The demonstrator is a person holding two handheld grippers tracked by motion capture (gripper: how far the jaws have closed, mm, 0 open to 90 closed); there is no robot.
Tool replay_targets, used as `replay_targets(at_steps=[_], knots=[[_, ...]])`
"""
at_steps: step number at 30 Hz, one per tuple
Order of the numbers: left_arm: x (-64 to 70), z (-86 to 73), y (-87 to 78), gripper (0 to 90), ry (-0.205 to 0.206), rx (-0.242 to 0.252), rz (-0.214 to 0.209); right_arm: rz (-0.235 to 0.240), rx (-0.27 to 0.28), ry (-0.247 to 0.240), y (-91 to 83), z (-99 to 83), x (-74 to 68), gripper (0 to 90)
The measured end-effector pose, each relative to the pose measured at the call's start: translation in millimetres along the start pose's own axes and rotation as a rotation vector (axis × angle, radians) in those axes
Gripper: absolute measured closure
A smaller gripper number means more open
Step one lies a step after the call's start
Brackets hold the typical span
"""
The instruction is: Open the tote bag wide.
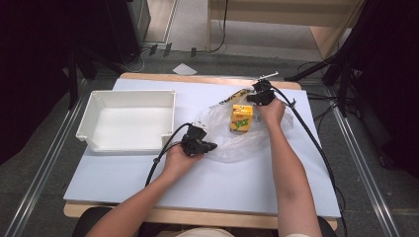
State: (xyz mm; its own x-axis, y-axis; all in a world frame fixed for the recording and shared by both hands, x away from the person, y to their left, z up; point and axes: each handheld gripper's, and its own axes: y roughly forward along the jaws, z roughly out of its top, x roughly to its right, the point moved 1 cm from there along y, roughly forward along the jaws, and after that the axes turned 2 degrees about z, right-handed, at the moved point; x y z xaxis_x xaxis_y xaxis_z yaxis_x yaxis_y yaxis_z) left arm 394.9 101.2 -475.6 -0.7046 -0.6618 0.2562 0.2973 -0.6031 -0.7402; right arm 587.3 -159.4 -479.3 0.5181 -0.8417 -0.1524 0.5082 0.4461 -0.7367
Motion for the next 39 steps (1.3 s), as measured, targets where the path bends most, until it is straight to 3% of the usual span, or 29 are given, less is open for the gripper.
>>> replay_targets(at_steps=[9, 19, 27, 35, 39], knots=[[-0.2, 9.8, -1.8, 88.9, -0.011, 0.032, -0.006, 0.049, 0.009, 0.020, -14.8, 3.2, -9.2, 90.0], [9.9, 29.7, -23.8, 86.8, 0.024, 0.075, -0.010, 0.088, 0.019, -0.034, -53.1, 6.0, -29.2, 90.0], [10.7, 62.4, -42.1, 90.0, 0.048, 0.097, 0.007, 0.105, 0.067, -0.062, -89.9, 0.2, -42.5, 90.0], [-4.1, 90.6, -43.3, 90.0, 0.026, 0.102, 0.037, 0.109, 0.069, -0.093, -106.0, -19.0, -48.1, 90.0], [-7.8, 105.4, -44.3, 90.0, 0.024, 0.113, 0.040, 0.123, 0.077, -0.069, -114.5, -30.5, -48.7, 90.0]])
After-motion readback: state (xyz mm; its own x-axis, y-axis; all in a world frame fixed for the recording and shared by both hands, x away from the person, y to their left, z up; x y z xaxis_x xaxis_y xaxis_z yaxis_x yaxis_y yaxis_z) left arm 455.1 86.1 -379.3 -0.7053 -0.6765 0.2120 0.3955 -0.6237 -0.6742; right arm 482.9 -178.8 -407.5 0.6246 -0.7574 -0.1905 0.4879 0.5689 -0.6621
